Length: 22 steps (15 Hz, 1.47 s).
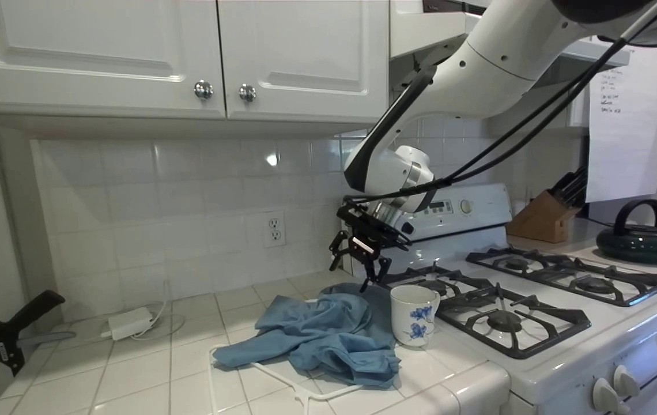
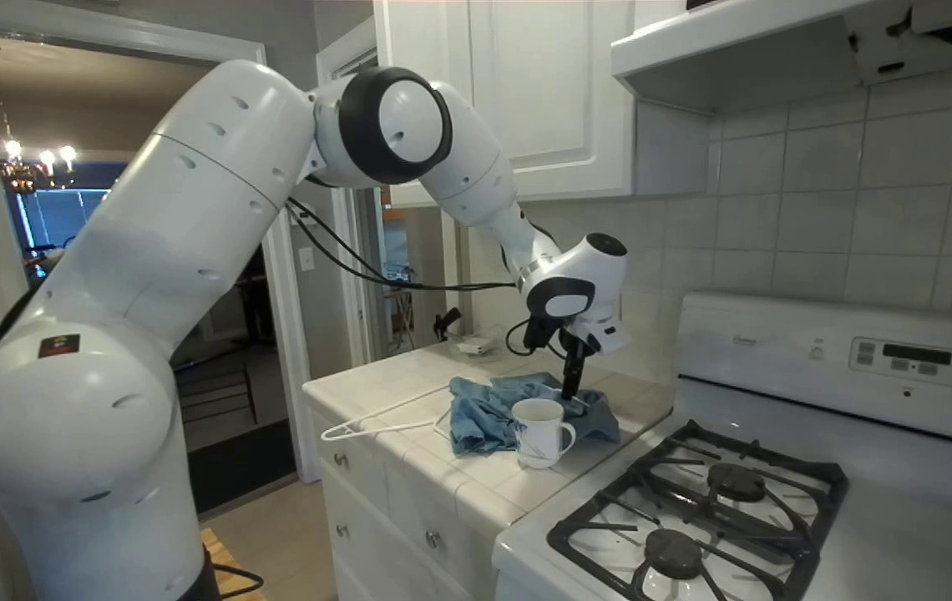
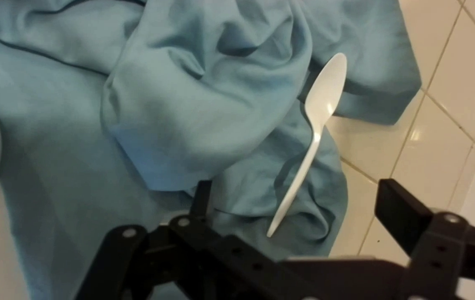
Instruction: Put the white spoon in the mug.
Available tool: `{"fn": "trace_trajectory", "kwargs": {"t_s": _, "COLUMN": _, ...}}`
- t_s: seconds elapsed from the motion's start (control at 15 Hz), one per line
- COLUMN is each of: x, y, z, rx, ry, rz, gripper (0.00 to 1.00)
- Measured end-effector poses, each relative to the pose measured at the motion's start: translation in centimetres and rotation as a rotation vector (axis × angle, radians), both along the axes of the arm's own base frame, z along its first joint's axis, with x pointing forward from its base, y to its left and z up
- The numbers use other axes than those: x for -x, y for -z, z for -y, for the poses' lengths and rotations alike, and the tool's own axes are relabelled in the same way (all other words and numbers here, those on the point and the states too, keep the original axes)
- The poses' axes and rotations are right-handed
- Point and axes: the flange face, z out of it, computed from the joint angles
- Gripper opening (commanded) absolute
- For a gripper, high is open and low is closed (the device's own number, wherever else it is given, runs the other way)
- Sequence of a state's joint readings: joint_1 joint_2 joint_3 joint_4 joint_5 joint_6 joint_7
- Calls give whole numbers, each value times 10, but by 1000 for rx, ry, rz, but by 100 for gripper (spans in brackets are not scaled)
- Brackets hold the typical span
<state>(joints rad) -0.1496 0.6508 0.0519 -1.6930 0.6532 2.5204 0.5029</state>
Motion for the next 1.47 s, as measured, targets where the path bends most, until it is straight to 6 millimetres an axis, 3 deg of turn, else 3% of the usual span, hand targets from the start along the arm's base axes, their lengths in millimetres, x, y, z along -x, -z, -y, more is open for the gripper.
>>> {"fn": "trace_trajectory", "kwargs": {"t_s": 0.53, "x": -16, "y": 12, "z": 14, "rx": -23, "ry": -12, "rz": -29, "gripper": 100}}
{"fn": "trace_trajectory", "kwargs": {"t_s": 0.6, "x": -19, "y": 13, "z": 14, "rx": -27, "ry": -15, "rz": -30, "gripper": 90}}
{"fn": "trace_trajectory", "kwargs": {"t_s": 0.67, "x": -22, "y": 14, "z": 13, "rx": -30, "ry": -18, "rz": -31, "gripper": 85}}
{"fn": "trace_trajectory", "kwargs": {"t_s": 0.73, "x": -24, "y": 16, "z": 13, "rx": -32, "ry": -20, "rz": -31, "gripper": 73}}
{"fn": "trace_trajectory", "kwargs": {"t_s": 0.93, "x": -30, "y": 23, "z": 13, "rx": -34, "ry": -20, "rz": -30, "gripper": 54}}
{"fn": "trace_trajectory", "kwargs": {"t_s": 1.47, "x": -42, "y": 34, "z": 10, "rx": -37, "ry": -16, "rz": -22, "gripper": 47}}
